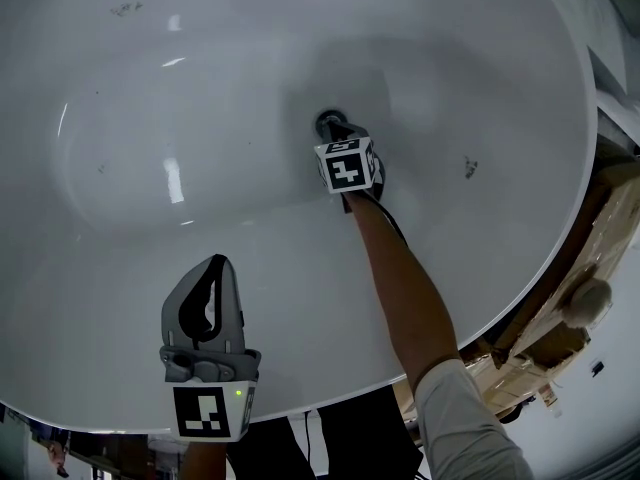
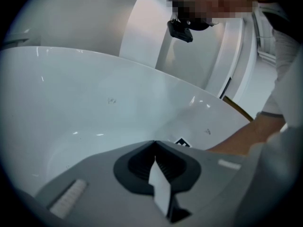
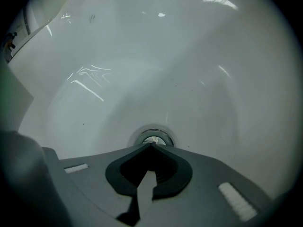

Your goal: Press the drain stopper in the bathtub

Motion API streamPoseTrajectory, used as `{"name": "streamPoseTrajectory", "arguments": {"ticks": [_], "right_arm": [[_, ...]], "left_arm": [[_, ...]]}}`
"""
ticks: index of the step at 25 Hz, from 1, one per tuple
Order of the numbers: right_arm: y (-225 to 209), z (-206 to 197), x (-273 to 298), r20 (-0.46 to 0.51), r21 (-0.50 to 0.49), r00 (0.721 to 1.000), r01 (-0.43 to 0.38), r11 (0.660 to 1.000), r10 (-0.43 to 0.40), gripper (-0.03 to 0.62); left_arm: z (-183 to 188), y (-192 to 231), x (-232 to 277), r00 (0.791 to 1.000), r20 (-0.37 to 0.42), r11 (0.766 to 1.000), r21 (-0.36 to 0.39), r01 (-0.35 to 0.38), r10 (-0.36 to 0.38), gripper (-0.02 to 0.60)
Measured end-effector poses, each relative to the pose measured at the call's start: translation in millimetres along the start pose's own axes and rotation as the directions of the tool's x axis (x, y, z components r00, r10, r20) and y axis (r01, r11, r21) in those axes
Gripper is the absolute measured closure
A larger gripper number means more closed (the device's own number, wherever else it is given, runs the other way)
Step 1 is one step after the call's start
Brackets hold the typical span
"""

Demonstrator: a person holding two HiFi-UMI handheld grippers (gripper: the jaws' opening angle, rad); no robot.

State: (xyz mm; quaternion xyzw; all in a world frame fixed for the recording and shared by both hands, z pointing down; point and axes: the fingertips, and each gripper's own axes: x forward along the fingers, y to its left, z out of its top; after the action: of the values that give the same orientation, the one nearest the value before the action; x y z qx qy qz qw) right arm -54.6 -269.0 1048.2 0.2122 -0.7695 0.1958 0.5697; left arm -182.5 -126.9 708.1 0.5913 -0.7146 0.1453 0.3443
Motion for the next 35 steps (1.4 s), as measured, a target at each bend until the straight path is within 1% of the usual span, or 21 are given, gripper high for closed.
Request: {"name": "streamPoseTrajectory", "arguments": {"ticks": [3, 5, 8, 10, 12, 16, 17, 21, 23, 27, 32, 35], "right_arm": [[-0.6, 0.3, 1.2, -0.001, 0.027, 1.000, 0.002, 1.000, -0.002, 0.594], [-0.7, 0.4, 2.4, -0.007, 0.052, 1.000, -0.003, 0.999, 0.004, 0.594], [-0.7, -0.9, 2.1, -0.003, 0.045, 1.000, -0.007, 0.999, 0.007, 0.594], [-0.1, -0.7, -0.8, 0.004, 0.057, 1.000, -0.016, 0.998, 0.015, 0.593], [0.0, 1.3, -7.7, 0.019, 0.088, 0.999, -0.030, 0.996, 0.028, 0.592], [0.2, 3.6, -23.8, 0.064, 0.204, 0.997, -0.060, 0.977, 0.048, 0.594], [0.6, 6.6, -27.8, 0.073, 0.209, 0.996, -0.063, 0.976, 0.049, 0.594], [9.1, 20.1, -46.5, 0.089, 0.181, 0.995, -0.069, 0.981, 0.054, 0.594], [14.4, 25.9, -59.3, 0.097, 0.173, 0.994, -0.074, 0.982, 0.058, 0.594], [20.3, 32.8, -91.2, 0.113, 0.168, 0.992, -0.076, 0.983, 0.057, 0.594], [28.5, 44.8, -139.5, 0.152, 0.175, 0.987, -0.085, 0.981, 0.059, 0.594], [33.4, 52.7, -172.6, 0.182, 0.176, 0.982, -0.088, 0.980, 0.055, 0.594]], "left_arm": [[-9.1, 1.9, -1.0, 0.999, -0.050, 1.000, -0.004, -0.005, 0.005, 0.581], [-7.0, 3.5, 0.3, 0.999, -0.039, 1.000, -0.005, -0.015, 0.015, 0.581], [-3.0, 2.9, 2.1, 1.000, -0.019, 1.000, -0.008, -0.019, 0.019, 0.581], [-2.2, 1.7, 2.6, 1.000, -0.022, 1.000, -0.018, -0.020, 0.020, 0.581], [0.3, -1.0, 2.4, 1.000, -0.020, 1.000, -0.021, -0.020, 0.019, 0.581], [3.0, -12.0, -3.7, 0.999, -0.038, 1.000, -0.021, -0.003, 0.003, 0.581], [5.0, -15.2, -5.5, 0.999, -0.037, 1.000, -0.021, 0.002, -0.002, 0.581], [11.2, -24.8, -17.9, 0.999, -0.036, 1.000, -0.021, 0.015, -0.016, 0.581], [19.1, -27.5, -25.4, 1.000, -0.021, 1.000, -0.018, 0.017, -0.017, 0.581], [43.5, -31.2, -39.3, 1.000, 0.012, 1.000, 0.017, 0.017, -0.017, 0.581], [75.4, -35.7, -64.3, 0.998, 0.066, 1.000, 0.005, 0.018, -0.018, 0.581], [91.6, -44.5, -85.3, 0.994, 0.108, 0.999, 0.013, 0.029, -0.030, 0.581]]}}
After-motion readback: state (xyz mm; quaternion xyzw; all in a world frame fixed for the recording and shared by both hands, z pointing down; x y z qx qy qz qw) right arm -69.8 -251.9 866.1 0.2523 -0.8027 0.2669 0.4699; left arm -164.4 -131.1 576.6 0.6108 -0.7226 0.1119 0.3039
